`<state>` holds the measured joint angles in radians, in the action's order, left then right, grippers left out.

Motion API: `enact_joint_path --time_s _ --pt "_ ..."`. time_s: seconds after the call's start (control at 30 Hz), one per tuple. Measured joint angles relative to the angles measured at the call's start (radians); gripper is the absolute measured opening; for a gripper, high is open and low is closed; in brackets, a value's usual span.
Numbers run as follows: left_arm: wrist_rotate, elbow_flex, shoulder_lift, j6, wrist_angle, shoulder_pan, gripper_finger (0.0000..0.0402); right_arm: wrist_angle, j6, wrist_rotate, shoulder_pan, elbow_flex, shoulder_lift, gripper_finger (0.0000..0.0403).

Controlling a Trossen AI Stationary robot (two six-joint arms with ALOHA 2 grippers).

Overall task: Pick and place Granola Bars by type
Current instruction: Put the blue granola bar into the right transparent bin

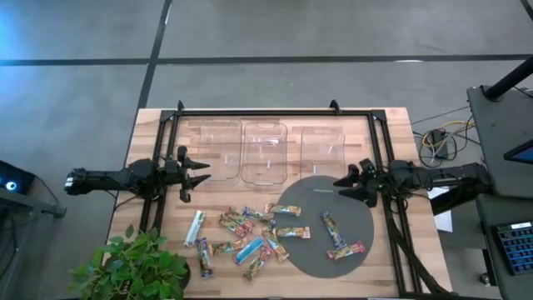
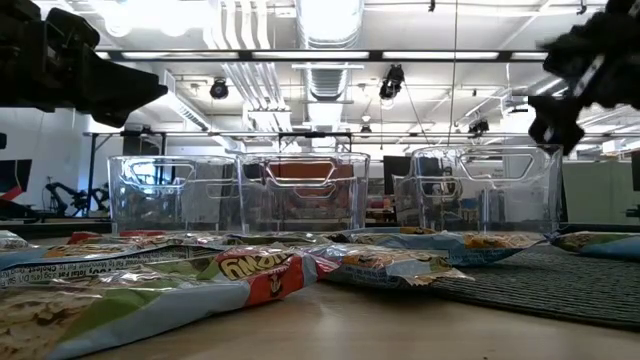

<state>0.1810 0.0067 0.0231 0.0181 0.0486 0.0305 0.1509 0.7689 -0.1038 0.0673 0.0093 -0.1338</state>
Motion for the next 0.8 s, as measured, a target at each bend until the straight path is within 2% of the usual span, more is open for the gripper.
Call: enact_joint_path --time_s 0.1,0.3,0.37,0.43,0.5,0.53,0.7,0.8 --pt "0.0 0.0 0.0 0.0 0.0 0.0 0.0147 0.155 0.115 0.005 0.0 0.0 -0.007 0.0244" --pt "0.0 0.0 0.0 0.0 0.0 0.0 0.0147 0.486 0.351 0.084 0.0 0.0 -0.013 0.0244" --pt "0.0 0.0 0.0 0.0 0.0 0.0 0.0147 0.585 0.379 0.076 0.005 0.001 -0.023 0.0244" --pt "0.0 0.0 0.0 0.0 0.0 0.0 0.0147 0.592 0.395 0.036 0.02 0.02 -0.042 0.0244" --pt "0.0 0.0 0.0 0.0 0.0 0.0 0.0147 0.469 0.397 -0.016 0.044 0.079 -0.08 0.0244" --pt "0.0 0.0 0.0 0.0 0.0 0.0 0.0147 0.352 0.392 -0.031 0.059 0.122 -0.105 0.0244" --pt "0.0 0.0 0.0 0.0 0.0 0.0 0.0147 -0.542 0.386 -0.033 0.145 0.396 -0.285 0.0244" --pt "0.0 0.0 0.0 0.0 0.0 0.0 0.0147 -0.878 0.43 -0.031 0.209 0.523 -0.409 0.0244"
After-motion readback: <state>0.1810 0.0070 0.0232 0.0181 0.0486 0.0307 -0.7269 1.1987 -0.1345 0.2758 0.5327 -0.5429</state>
